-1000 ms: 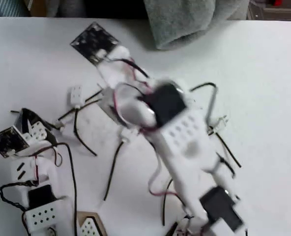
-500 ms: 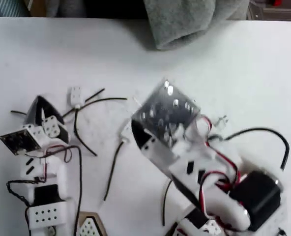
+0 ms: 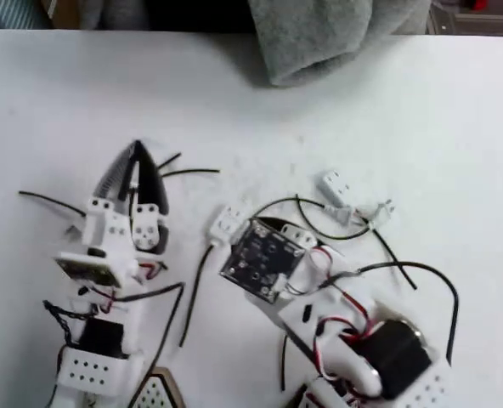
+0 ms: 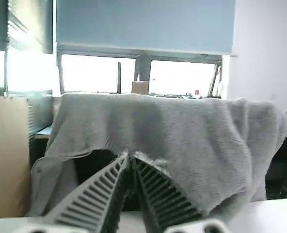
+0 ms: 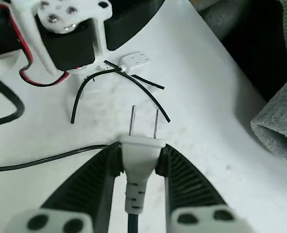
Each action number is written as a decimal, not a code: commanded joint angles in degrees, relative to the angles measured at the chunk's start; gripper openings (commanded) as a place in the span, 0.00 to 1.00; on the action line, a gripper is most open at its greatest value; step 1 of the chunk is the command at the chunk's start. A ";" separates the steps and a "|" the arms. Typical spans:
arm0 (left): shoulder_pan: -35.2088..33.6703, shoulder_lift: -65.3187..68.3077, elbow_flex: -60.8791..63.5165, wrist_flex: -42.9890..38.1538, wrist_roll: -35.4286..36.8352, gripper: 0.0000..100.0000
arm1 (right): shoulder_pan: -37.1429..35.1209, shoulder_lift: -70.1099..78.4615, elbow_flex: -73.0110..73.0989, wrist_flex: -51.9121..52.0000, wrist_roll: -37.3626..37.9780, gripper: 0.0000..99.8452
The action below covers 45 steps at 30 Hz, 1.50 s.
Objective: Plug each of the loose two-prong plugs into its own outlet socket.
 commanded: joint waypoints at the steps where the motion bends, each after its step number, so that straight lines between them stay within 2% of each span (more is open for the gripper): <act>1: 2.07 0.22 -6.59 -0.18 -0.53 0.02 | -0.13 -0.57 3.16 -4.44 0.18 0.02; 3: 2.07 0.22 -9.41 1.49 0.97 0.02 | 0.66 -0.57 5.45 -6.02 0.00 0.02; 7: 2.59 0.22 -13.54 6.59 10.55 0.02 | 5.05 -0.57 11.25 -11.56 -0.09 0.02; 9: 4.79 0.22 -15.03 11.16 13.10 0.02 | 6.37 -0.57 13.63 -14.20 -0.09 0.02; 13: 12.79 0.22 -15.56 17.14 11.34 0.02 | 6.46 -0.57 15.12 -16.92 -0.09 0.02; 20: 21.93 0.22 -10.90 17.23 2.73 0.02 | 5.14 -0.66 14.77 -18.33 0.44 0.02; 27: 22.20 0.31 -6.42 16.62 1.41 0.02 | 1.27 -0.66 8.09 -15.16 0.18 0.02; 31: 22.11 0.31 -1.93 10.37 1.23 0.02 | -1.27 -0.57 1.05 -10.51 0.18 0.02; 34: 22.20 0.31 -0.09 7.65 -2.90 0.02 | -1.36 -0.57 -2.11 -8.57 0.35 0.02; 36: 22.20 0.31 0.35 7.47 -4.84 0.02 | -1.36 -0.57 -2.55 -7.96 0.44 0.02; 45: 22.20 0.40 0.70 7.82 -4.84 0.02 | -1.27 -0.57 -2.73 -7.08 0.44 0.02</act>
